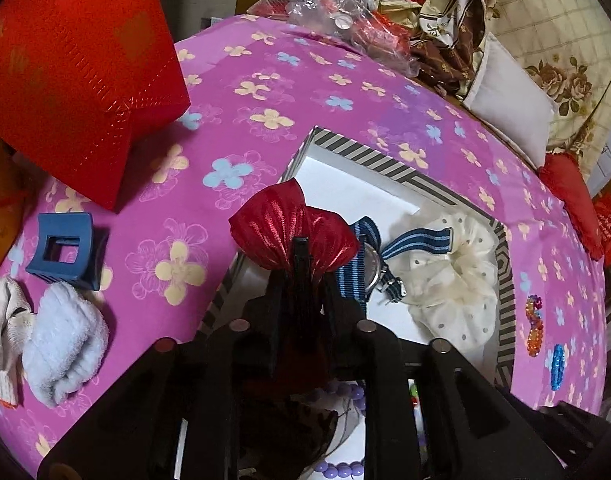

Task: Organize jewelry
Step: 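Carry the red bow and multicolor bracelet into the tray and open both tools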

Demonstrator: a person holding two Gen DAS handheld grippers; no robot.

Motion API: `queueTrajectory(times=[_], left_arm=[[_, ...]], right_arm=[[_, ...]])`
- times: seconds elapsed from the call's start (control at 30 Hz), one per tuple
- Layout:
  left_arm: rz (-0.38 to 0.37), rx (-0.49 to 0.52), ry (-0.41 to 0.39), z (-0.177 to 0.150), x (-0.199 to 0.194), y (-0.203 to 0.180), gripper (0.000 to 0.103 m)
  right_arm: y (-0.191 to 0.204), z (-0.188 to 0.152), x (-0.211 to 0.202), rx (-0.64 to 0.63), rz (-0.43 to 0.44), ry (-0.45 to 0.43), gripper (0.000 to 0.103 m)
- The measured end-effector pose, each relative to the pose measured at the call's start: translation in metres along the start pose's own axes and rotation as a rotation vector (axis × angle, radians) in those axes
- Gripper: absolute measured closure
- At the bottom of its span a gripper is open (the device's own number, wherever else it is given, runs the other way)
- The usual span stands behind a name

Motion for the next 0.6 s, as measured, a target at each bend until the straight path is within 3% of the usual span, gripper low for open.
queueTrajectory(times=[0.2, 0.3, 0.43, 0.6], left_arm=[[-0.002, 0.02, -0.015, 0.0, -0.005, -0.006, 0.061], [-0.02, 0.046, -0.033, 0.0, -0.01, -0.015, 0.06], [-0.023, 0.082, -0.07, 0.002, -0.02, -0.026, 0.06], [-0.004, 0.105, -0.117, 0.002, -0.032, -0.033, 0.06]], right_arm=[[-0.001, -0.01, 0.004, -0.048, -0.035, 0.016, 0.094], [-0.005, -0.011, -0.005, -0.046, -0.043, -0.003, 0.091], [-0.026, -0.018, -0.032, 0.0, -0.046, -0.061, 0.071], [-0.077, -0.054, -0.074, 0.051, -0.119, -0.125, 0.064]])
Point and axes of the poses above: each gripper's, at about its wrist camera, not at the fingertips, and x roughly the way its jaws point, y to its left, z to its top, the point moved 10 cm from there along x, roughly the way its jaws point, and after that the axes turned 13 degrees about -z, right-handed, at the moved point
